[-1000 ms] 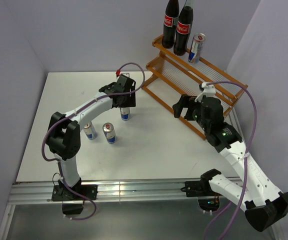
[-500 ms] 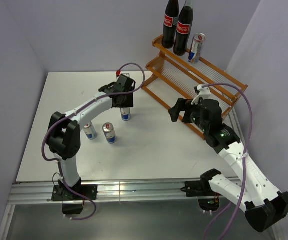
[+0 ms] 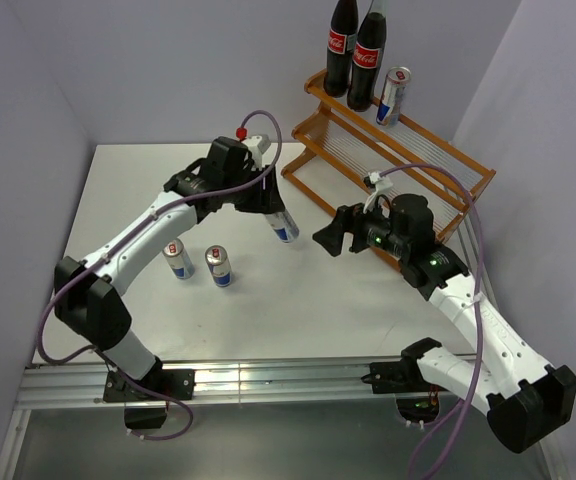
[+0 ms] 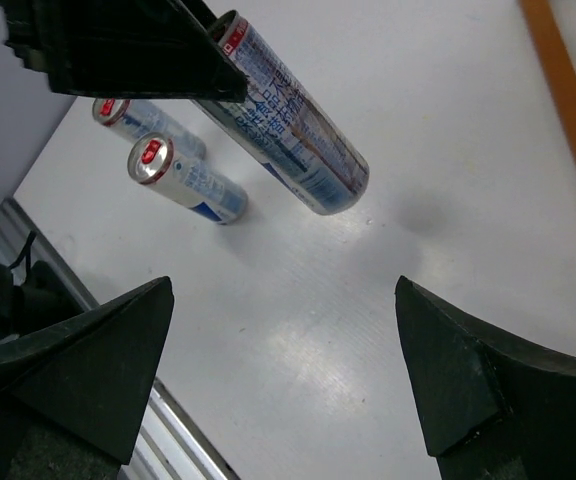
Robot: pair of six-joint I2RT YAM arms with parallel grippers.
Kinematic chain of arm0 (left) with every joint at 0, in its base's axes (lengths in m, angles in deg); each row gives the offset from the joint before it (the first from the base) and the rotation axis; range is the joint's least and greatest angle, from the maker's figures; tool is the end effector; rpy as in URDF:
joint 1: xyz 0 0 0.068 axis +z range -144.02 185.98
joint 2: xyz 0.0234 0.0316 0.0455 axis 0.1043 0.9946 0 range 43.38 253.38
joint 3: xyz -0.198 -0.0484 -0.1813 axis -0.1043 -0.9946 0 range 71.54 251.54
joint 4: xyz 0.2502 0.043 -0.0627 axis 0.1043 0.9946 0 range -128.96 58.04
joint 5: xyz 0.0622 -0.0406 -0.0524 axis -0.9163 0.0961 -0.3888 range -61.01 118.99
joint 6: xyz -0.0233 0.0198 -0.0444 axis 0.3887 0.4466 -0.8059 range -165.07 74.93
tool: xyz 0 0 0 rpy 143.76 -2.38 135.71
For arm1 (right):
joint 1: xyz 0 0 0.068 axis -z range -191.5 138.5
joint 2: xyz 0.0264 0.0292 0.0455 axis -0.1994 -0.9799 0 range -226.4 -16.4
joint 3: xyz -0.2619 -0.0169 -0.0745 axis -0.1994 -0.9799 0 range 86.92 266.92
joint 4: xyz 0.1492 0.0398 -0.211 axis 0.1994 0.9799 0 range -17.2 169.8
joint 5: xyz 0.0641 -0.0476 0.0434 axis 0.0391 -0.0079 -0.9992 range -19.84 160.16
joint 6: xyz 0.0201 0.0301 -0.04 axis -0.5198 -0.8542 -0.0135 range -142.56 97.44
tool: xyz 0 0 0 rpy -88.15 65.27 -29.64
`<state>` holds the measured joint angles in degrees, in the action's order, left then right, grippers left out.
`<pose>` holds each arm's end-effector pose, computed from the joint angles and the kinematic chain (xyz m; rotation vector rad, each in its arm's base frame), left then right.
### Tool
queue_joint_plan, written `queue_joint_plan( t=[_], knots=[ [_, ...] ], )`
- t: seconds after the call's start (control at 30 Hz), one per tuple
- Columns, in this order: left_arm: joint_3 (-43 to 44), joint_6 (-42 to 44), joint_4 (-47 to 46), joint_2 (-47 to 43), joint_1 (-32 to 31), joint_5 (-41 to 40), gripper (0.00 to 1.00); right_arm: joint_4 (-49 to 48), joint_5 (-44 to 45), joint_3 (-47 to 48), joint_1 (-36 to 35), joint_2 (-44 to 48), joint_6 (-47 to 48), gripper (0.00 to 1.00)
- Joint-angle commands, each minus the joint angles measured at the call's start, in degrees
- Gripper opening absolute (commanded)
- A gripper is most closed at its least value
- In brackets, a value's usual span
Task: Place and organize the beverage onto the shelf
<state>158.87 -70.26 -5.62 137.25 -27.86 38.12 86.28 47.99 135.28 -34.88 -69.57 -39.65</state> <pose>0.3057 -0.2117 0.3387 0.2658 2.3462 -0.7073 0.1898 0.0967 0.3305 -0.3801 1.9178 0.8397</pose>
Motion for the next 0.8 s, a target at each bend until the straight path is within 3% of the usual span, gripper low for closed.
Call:
queue_joint_plan(
  t=[0.0, 0.3, 0.77],
  knots=[
    [-0.4, 1.0, -5.9, -4.2, -0.3, 13.5, 0.0, -2.3, -4.4, 0.9, -0.4, -0.1, 1.6, 0.98],
    [-0.8, 5.7, -5.2, -4.0, -1.8, 32.8, 0.0, 4.7, -5.0, 3.8, -2.5, -1.6, 7.4, 0.91],
    [-1.4, 11.7, -4.0, -3.0, -7.0, 39.7, 0.0, 13.5, -4.0, 6.0, -13.2, -4.0, 16.2, 0.85]
  ],
)
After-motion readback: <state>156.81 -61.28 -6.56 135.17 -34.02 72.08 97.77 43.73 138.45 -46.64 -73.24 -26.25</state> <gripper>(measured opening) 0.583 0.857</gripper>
